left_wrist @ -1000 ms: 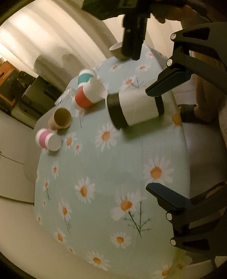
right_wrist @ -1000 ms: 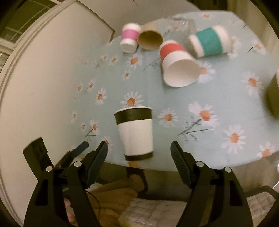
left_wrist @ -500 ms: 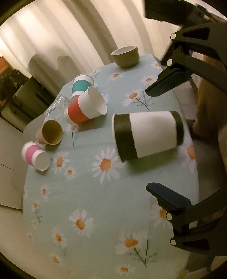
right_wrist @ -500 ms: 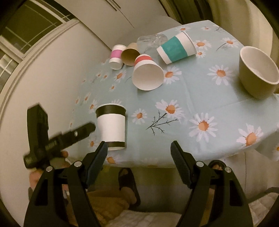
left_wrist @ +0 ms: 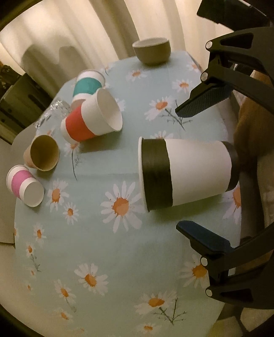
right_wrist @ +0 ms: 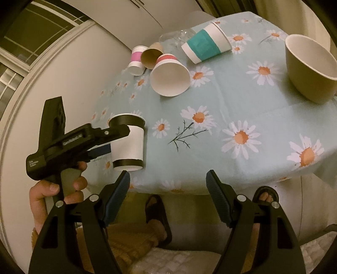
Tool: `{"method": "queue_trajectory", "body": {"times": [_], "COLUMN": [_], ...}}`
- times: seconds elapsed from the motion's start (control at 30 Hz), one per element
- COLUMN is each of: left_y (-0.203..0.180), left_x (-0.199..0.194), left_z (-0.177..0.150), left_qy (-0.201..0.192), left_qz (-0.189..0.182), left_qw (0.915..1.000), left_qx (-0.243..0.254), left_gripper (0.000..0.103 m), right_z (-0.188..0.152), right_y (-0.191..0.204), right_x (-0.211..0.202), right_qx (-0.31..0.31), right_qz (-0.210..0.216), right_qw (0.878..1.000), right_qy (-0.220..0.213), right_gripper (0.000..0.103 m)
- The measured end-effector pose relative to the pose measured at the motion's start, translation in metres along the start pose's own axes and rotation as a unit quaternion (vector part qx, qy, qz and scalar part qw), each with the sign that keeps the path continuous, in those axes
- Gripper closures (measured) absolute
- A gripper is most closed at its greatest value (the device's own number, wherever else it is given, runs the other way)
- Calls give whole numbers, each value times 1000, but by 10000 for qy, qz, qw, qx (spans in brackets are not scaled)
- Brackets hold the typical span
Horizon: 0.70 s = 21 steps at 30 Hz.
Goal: Flip cup upright
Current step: 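Grasp the cup with the left gripper while the right gripper releases it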
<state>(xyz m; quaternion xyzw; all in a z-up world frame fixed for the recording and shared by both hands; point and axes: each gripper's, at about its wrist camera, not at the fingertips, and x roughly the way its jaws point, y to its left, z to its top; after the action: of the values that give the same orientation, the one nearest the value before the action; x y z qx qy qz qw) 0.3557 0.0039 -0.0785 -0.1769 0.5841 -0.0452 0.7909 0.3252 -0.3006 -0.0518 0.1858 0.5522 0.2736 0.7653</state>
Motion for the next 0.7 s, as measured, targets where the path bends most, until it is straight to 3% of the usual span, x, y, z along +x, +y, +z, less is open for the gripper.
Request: {"method": "queue_trajectory", "body": {"times": [0.1, 0.17, 0.3, 0.47, 0.7], "left_y": [-4, -7, -8, -9, -14], "left_x": [2, 2, 3, 9, 11], "left_z": [1, 2, 5, 7, 6], "left_qy": [40, 62, 119, 206, 152], "left_qz": [148, 280, 311, 491, 563], "left_qw": [9999, 9995, 9994, 9984, 9981], "left_qx": [49, 115, 93, 164, 218], "left_gripper": [9, 16, 20, 38, 39], "right_z": [-2, -3, -4, -4, -4], "right_y": [2, 3, 5, 5, 3], "right_x": [3, 3, 4, 2, 5], "right_qx": [-34, -80, -91, -106, -86], "right_qz": [71, 41, 93, 148, 111], "right_qw": [9999, 9999, 9998, 9997, 9996], "right_qy": [112, 133, 173, 154, 224], "right_gripper": [29, 29, 29, 29, 29]}}
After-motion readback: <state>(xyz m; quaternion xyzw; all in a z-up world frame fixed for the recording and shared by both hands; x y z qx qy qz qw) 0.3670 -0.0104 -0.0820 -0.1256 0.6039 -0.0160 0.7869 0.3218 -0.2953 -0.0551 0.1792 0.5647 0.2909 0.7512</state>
